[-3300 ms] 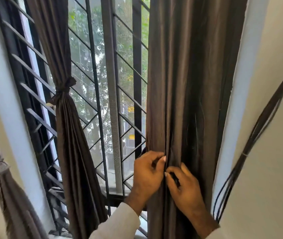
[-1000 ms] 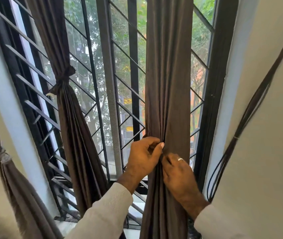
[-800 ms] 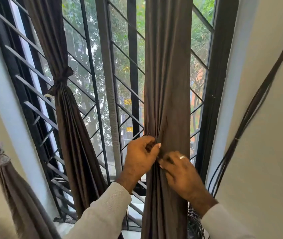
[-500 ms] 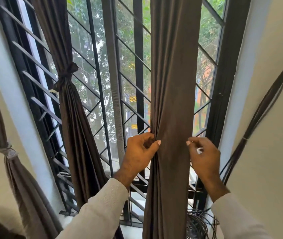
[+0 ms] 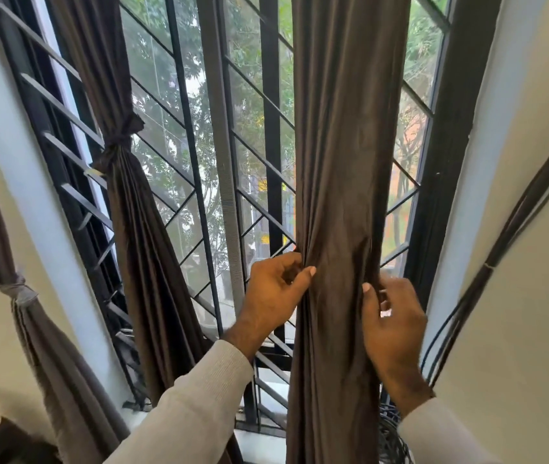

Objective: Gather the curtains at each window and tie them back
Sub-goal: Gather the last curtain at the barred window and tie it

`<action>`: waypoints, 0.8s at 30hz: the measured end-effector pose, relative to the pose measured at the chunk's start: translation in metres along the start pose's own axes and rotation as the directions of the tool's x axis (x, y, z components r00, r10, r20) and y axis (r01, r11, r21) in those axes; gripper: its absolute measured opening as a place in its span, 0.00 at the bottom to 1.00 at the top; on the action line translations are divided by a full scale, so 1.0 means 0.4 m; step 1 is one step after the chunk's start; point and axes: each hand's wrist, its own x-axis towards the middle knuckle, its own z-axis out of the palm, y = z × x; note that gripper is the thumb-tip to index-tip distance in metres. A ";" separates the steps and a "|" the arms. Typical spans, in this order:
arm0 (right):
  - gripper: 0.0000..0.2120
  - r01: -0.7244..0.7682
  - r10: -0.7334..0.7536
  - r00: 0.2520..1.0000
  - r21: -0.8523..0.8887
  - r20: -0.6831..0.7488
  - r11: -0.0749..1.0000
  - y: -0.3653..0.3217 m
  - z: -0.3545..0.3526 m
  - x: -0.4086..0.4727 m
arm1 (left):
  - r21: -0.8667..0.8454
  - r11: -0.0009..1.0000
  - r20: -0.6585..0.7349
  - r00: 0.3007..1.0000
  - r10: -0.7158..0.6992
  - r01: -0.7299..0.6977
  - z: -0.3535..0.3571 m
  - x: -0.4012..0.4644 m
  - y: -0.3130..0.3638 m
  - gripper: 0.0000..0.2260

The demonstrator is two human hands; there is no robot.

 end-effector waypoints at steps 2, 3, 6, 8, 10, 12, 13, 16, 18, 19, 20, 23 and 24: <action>0.14 0.185 -0.176 0.982 -0.134 0.072 0.974 -0.001 0.012 -0.027 | -0.005 1.000 0.010 1.000 0.019 -0.019 0.009 0.003 -0.005 0.13; 0.18 0.246 -0.222 0.965 -0.181 0.140 0.952 0.007 0.021 -0.039 | -0.009 1.000 0.020 0.999 0.028 -0.028 0.013 0.003 -0.002 0.12; 0.26 0.368 -0.282 0.906 -0.257 0.316 0.894 0.027 0.042 -0.068 | -0.021 0.998 0.041 0.997 0.060 -0.059 0.031 0.002 0.009 0.08; 0.26 0.415 -0.320 0.886 -0.266 0.336 0.870 0.032 0.052 -0.082 | -0.021 0.997 0.040 0.996 0.078 -0.077 0.042 0.000 0.012 0.08; 0.26 0.439 -0.346 0.878 -0.267 0.330 0.858 0.038 0.061 -0.090 | -0.023 0.996 0.055 0.995 0.088 -0.087 0.045 0.002 0.013 0.08; 0.24 0.440 -0.344 0.875 -0.263 0.340 0.858 0.045 0.066 -0.096 | -0.014 0.995 0.080 0.992 0.102 -0.101 0.040 0.003 0.016 0.06; 0.24 0.444 -0.342 0.870 -0.261 0.356 0.857 0.048 0.068 -0.097 | 0.000 0.993 0.086 0.990 0.116 -0.116 0.039 0.002 0.019 0.06; 0.25 0.498 -0.375 0.825 -0.231 0.423 0.836 0.055 0.063 -0.098 | 0.038 0.993 0.094 0.990 0.109 -0.113 0.036 0.003 0.015 0.09; 0.20 0.509 -0.406 0.795 -0.132 0.450 0.851 0.057 0.045 -0.082 | 0.082 0.990 0.058 0.992 0.108 -0.113 0.032 0.005 0.009 0.10; 0.19 0.460 -0.385 0.817 -0.082 0.429 0.884 0.056 0.036 -0.070 | 0.084 0.992 0.044 0.995 0.089 -0.092 0.029 0.007 0.007 0.10; 0.17 0.362 -0.318 0.871 -0.051 0.374 0.931 0.057 0.031 -0.057 | 0.068 0.996 0.044 0.997 0.059 -0.062 0.025 0.009 0.005 0.09; 0.20 -0.125 0.113 0.972 0.047 0.205 0.991 0.058 0.035 0.004 | 0.040 0.999 0.089 0.996 0.022 -0.026 0.009 0.009 0.009 0.06; 0.21 -0.271 0.238 0.940 0.112 0.244 0.956 0.057 0.037 0.025 | 0.030 0.999 0.104 0.994 0.027 -0.031 0.003 0.009 0.008 0.05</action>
